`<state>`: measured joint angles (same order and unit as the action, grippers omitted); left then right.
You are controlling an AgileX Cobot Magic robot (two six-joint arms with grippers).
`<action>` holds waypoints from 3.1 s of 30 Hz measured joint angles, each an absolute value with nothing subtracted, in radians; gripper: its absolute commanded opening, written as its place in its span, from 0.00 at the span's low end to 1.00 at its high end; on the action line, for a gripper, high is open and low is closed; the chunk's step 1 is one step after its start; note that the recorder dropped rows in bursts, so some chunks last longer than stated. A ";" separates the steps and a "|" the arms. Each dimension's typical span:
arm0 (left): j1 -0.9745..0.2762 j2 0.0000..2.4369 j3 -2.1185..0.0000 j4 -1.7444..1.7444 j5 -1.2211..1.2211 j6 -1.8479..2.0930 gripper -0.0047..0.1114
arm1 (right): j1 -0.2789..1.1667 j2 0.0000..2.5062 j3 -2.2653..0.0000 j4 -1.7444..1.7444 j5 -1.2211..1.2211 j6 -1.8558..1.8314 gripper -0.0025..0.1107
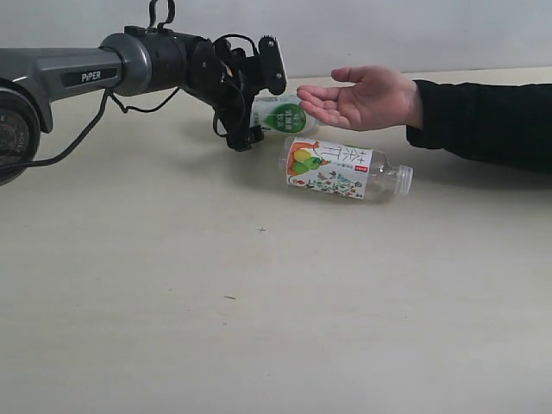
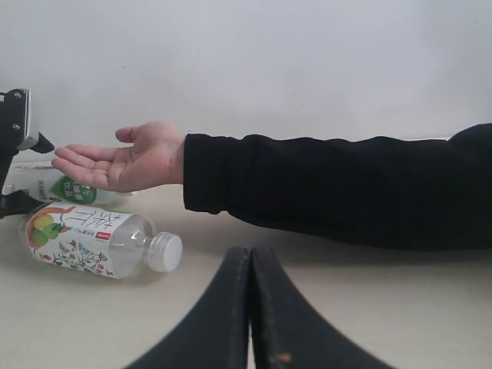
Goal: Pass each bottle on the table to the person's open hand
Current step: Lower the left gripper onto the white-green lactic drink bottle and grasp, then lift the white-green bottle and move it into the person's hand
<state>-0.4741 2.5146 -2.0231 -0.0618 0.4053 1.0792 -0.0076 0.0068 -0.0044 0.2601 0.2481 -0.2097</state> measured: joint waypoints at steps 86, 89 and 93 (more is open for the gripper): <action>-0.501 2.161 -1.981 0.287 1.210 0.219 0.04 | -0.008 0.007 -0.004 0.260 0.248 -0.210 0.02; -0.561 2.083 -1.926 0.287 1.220 0.145 0.04 | -0.008 0.007 -0.004 0.260 0.248 -0.210 0.02; -0.736 1.941 -1.881 0.338 1.224 -0.017 0.04 | -0.008 0.007 -0.004 0.260 0.248 -0.210 0.02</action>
<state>-0.7362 1.9407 -1.8815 0.3380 1.2238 -0.0174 -0.0076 0.0068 -0.0044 0.2601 0.2481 -0.2097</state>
